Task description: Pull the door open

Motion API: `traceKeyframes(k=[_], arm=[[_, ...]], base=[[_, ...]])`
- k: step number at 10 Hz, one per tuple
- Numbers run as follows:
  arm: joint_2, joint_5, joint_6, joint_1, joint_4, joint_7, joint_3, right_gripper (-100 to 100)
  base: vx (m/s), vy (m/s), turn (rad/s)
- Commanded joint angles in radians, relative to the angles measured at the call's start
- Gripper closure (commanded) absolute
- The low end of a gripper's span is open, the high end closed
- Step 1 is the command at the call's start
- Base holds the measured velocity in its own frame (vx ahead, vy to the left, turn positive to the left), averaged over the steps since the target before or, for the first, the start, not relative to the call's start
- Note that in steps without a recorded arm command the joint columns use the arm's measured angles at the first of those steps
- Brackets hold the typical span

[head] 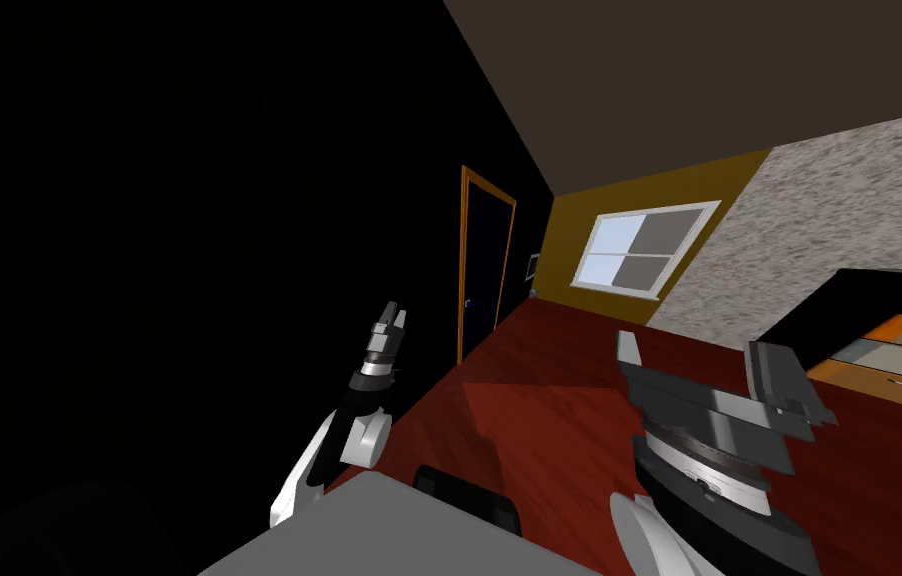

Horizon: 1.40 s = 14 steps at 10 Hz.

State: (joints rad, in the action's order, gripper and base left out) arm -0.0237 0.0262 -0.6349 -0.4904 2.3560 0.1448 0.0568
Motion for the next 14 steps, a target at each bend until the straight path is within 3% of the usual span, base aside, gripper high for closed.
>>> traceKeyframes(k=[1,14], arm=[[0.01,0.0,-0.005,0.012,-0.034,0.001,-0.002,-100],[0.074,0.002,-0.044,0.115,-0.315,0.013,-0.021,-100]], base=[[0.049,-0.019,0.12],[0.083,-0.044,0.108]])
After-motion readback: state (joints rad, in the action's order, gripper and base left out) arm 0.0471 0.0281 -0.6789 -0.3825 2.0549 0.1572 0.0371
